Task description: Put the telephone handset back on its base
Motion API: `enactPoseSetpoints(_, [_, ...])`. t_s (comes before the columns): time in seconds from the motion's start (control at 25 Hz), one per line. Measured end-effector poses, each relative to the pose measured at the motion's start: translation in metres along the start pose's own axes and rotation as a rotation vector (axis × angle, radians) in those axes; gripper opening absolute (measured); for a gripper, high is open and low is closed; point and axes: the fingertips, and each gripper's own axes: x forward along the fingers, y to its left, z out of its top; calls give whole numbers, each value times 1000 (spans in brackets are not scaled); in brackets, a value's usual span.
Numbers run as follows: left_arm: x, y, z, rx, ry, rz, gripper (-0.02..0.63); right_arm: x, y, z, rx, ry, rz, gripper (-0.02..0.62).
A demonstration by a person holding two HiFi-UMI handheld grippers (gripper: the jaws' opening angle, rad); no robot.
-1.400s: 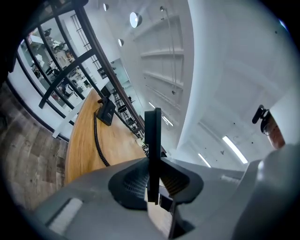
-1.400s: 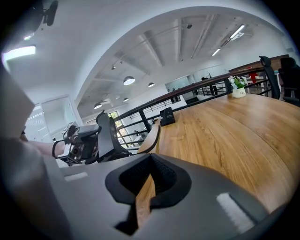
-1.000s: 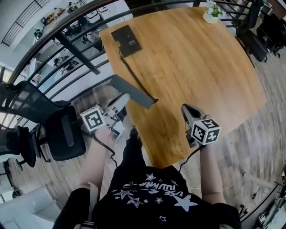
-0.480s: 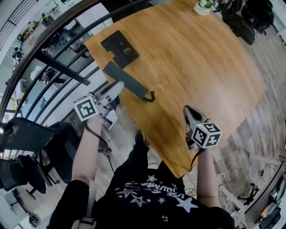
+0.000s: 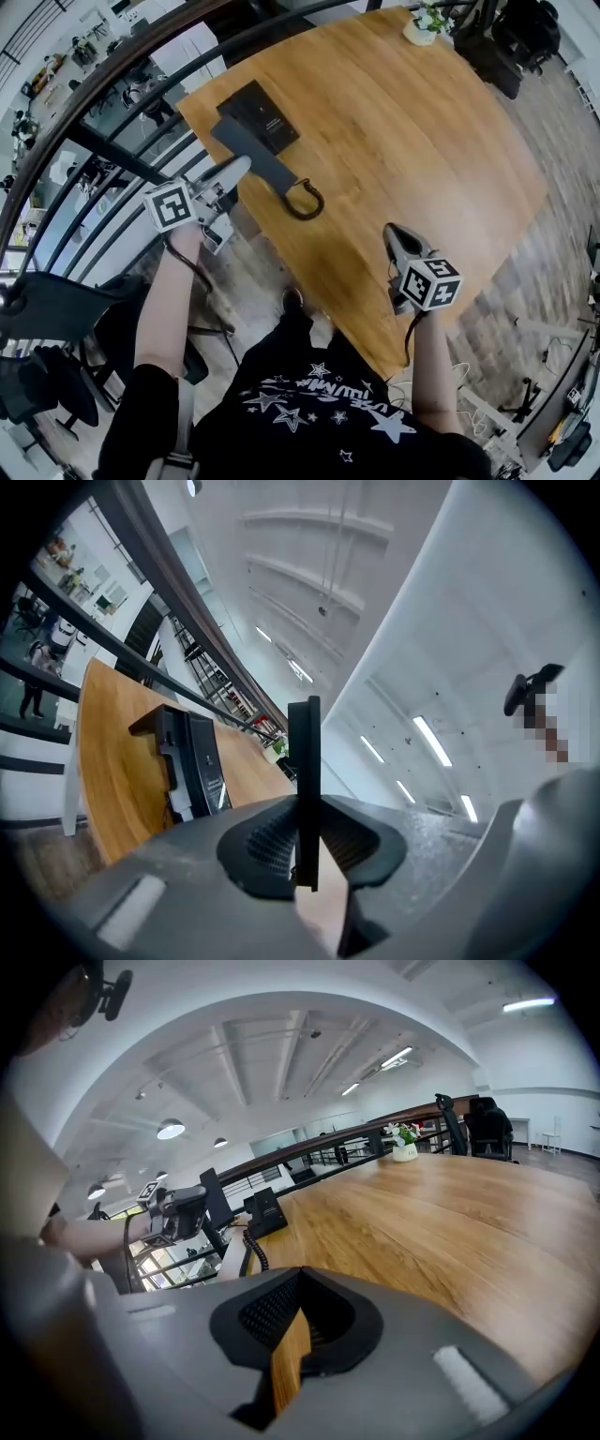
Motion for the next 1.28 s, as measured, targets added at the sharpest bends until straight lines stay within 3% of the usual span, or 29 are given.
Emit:
enactPoseSetpoints(0.48, [22, 53, 42, 16, 95, -17, 75, 45, 15, 37, -18, 31, 13, 2])
enactPoseSetpoints(0.72, [26, 82, 35, 9, 133, 18, 75, 66, 27, 42, -34, 48, 53, 2])
enactPoseSetpoints(0.92, [27, 101, 38, 2, 125, 36, 75, 92, 40, 46, -83, 64, 83, 2])
enactPoseSetpoints(1.28, [31, 122, 42, -9, 121, 58, 75, 111, 53, 40, -68, 86, 121, 2])
